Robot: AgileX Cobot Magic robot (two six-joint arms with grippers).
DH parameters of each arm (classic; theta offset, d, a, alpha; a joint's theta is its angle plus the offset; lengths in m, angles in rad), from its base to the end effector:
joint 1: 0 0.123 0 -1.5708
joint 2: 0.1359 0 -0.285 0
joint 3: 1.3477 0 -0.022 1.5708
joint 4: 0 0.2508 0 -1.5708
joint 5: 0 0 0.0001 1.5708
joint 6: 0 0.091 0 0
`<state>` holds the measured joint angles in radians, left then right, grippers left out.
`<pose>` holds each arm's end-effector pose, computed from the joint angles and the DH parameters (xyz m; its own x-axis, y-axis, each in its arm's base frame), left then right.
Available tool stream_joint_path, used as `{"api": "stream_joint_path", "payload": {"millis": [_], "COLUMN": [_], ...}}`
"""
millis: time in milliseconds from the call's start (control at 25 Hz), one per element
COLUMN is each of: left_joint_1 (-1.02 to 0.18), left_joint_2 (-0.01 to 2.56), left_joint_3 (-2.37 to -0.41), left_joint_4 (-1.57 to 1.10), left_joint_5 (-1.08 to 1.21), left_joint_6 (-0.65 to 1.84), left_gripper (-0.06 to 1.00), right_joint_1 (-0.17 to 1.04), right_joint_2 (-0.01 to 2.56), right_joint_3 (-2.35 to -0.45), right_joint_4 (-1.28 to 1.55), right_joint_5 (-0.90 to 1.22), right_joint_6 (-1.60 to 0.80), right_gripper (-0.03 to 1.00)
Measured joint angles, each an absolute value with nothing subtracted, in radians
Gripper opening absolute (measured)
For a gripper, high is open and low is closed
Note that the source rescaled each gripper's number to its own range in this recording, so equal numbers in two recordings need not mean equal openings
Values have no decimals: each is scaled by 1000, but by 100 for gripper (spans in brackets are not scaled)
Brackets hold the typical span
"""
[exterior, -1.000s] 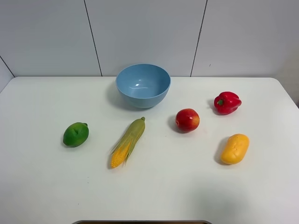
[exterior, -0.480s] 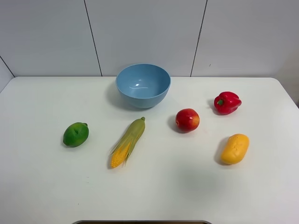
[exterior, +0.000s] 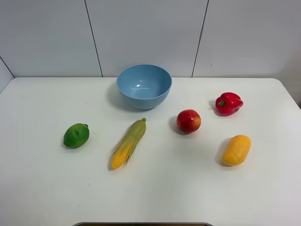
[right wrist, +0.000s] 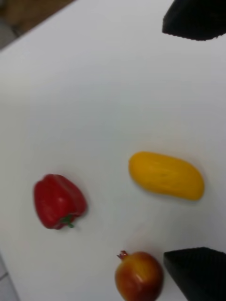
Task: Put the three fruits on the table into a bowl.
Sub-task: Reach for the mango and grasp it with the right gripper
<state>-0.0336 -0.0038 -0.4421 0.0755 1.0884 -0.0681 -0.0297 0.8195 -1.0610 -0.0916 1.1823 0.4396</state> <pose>-0.0003 0.0061 0.2591 -0.5249 -0.0153 -0.8511 -0.0406 0.9991 0.0071 0.1251 -0.0114 0.3892 -0.6579 0.4122 -0.6303 0.3747 0.9051 0.2007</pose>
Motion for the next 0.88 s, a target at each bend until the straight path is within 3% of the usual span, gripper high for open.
{"api": "stream_joint_path", "payload": {"millis": [880], "left_joint_1": [-34], "left_joint_2": [-4], "left_joint_3": [-442], "left_joint_4": [76], "left_joint_5": [1088], "left_joint_6": [-68], "left_gripper": [100], "right_joint_1": [-30], "right_joint_2": [1220], "right_joint_3": [-1034], "right_joint_4": [15], "right_joint_5": [1139], "right_joint_6": [598], "right_gripper": [87]}}
